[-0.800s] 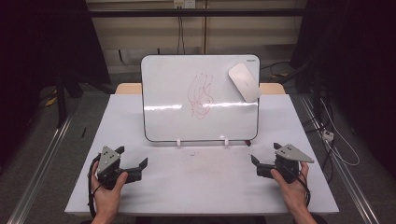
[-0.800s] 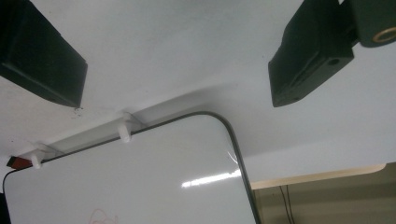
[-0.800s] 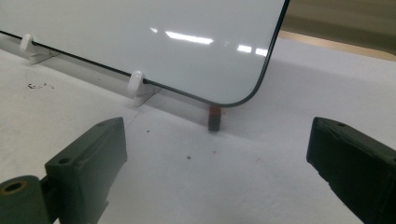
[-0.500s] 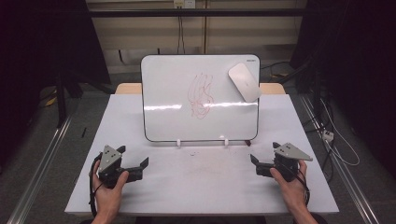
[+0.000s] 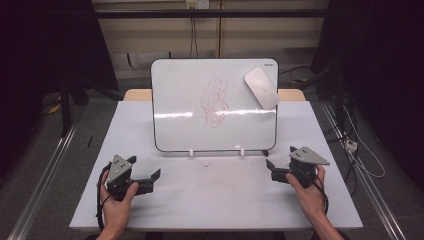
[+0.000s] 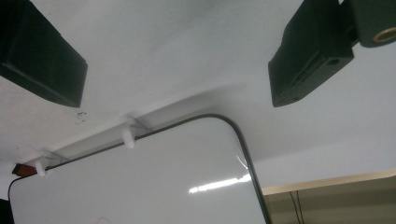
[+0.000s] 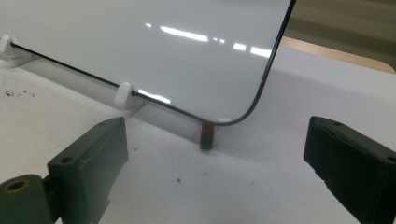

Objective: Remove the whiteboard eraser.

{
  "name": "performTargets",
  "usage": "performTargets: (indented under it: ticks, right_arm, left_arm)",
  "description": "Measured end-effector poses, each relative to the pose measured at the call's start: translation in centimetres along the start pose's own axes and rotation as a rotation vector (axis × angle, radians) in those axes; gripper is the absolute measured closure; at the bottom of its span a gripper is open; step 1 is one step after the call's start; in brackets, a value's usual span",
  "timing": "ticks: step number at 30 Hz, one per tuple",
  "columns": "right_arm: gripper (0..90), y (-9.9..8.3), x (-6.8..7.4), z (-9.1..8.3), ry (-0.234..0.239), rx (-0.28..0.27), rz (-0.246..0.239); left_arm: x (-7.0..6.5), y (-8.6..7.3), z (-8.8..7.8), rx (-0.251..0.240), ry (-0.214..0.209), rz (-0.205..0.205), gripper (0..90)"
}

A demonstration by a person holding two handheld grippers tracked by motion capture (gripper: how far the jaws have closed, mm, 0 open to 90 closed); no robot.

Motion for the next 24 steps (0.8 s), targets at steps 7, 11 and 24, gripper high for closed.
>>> performTargets:
  ticks: [7, 11, 24]
  right_arm:
    - [7.2, 2.1, -0.4, 0.4, -0.003, -0.031, -0.018]
    - [7.0, 2.9, -0.8, 0.7, -0.012, -0.037, -0.030]
    - [5.6, 6.9, -2.4, 1.7, -0.024, -0.068, -0.054]
  left_arm:
    - [0.0, 0.1, -0.5, -0.014, 0.014, -0.006, 4.5]
    - [0.0, 0.2, -0.2, -0.021, 0.014, -0.015, 4.5]
    - [0.2, -0.1, 0.0, 0.007, 0.021, -0.022, 4.6]
Point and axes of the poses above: each handheld gripper's, and its own axes: z roughly forward along the jaws, y roughly out of its top, x roughly to its left, the point moved 5 cm from there along z, roughly forward along the jaws, and after that the axes turned 15 degrees about -z, right-handed, at the moved point
